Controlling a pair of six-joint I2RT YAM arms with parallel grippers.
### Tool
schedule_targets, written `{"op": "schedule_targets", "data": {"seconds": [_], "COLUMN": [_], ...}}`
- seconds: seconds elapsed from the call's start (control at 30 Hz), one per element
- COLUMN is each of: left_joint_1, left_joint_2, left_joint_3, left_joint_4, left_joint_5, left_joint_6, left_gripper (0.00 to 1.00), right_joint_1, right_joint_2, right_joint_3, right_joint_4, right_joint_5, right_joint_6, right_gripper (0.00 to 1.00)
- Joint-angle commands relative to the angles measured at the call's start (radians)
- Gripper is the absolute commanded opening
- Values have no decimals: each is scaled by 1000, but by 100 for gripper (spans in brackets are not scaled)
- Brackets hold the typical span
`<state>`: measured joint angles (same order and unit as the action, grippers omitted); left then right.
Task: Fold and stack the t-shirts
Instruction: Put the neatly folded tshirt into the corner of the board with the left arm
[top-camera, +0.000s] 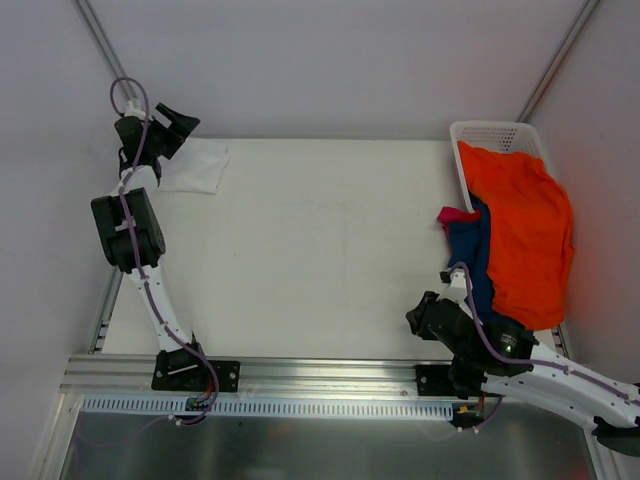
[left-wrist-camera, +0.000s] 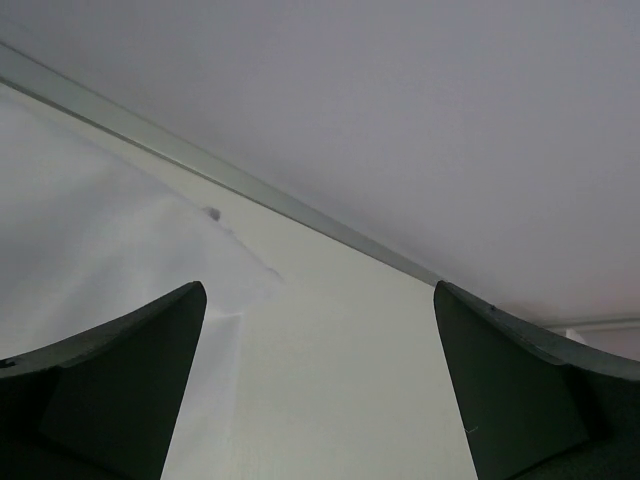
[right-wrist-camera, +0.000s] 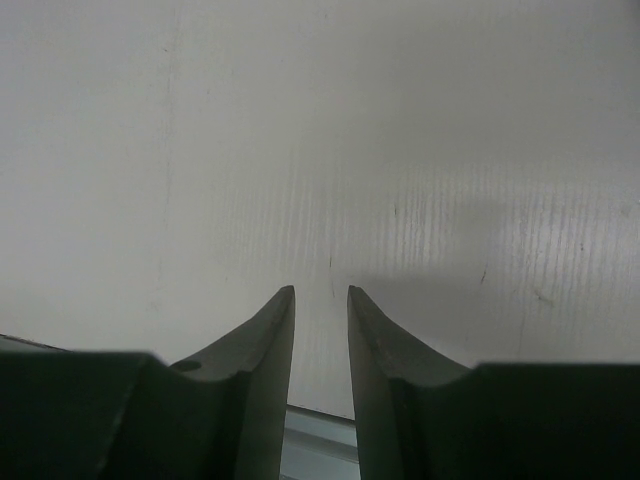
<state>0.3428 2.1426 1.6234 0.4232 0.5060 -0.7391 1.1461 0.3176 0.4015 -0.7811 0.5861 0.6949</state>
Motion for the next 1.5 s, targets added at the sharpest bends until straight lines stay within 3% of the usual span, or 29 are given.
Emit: {"op": "schedule_targets", "data": {"seconds": [0.0, 0.2, 0.33, 0.4, 0.53, 0.57, 0.73, 0.8, 0.83, 0.97, 1.0, 1.07, 1.17, 1.27, 1.37, 1.47], "left_joint_1": [-76, -171, -249, -293, -338, -338, -453, -540, -569, -608, -608, -608, -610, -628, -631, -639], "left_joint_2": [127, 227, 120, 5, -179, -288, -691, -913, -1066, -1384, -1412, -1458, -1546, -1590, -1551, -1560], "left_joint_3": [105, 256, 219, 144, 54, -26, -262, -363, -406, -650, -655, -675, -781, -766, -743, -766], "left_joint_4": [60, -26, -210, -251, -314, -334, -412, -468, -489, -588, -650, -818, -853, -929, -1041, -1060], "left_joint_5": [40, -12, -182, -201, -57, -69, -185, -385, -447, -671, -802, -874, -1007, -1060, -1202, -1127], "left_joint_6": [-39, -26, 177, 242, 267, 274, 443, 528, 606, 687, 673, 672, 684, 652, 597, 564], "left_gripper": [99, 99, 99, 99, 99, 99, 99, 99, 99, 99, 99, 99, 99, 99, 99, 99], "right_joint_1": [6, 6, 4, 6, 6, 6, 10, 17, 17, 18, 21, 41, 107, 150, 164, 162], "right_joint_2": [35, 116, 176, 208, 258, 285, 377, 425, 445, 602, 639, 748, 857, 905, 878, 783], "right_joint_3": [-1, -1, 25, 30, 26, 34, 118, 151, 169, 377, 414, 485, 600, 629, 553, 430], "right_joint_4": [28, 92, 140, 175, 317, 333, 390, 391, 373, 246, 186, 116, -64, -239, -233, -135], "right_joint_5": [6, 30, 49, 43, 15, -11, -124, -146, -152, -204, -204, -151, 60, 196, 218, 169], "right_joint_6": [-8, -53, -104, -141, -191, -199, -233, -239, -242, -308, -316, -324, -307, -232, -166, -159], "right_gripper": [31, 32, 32, 33, 34, 34, 32, 32, 32, 33, 33, 32, 32, 32, 32, 32]}}
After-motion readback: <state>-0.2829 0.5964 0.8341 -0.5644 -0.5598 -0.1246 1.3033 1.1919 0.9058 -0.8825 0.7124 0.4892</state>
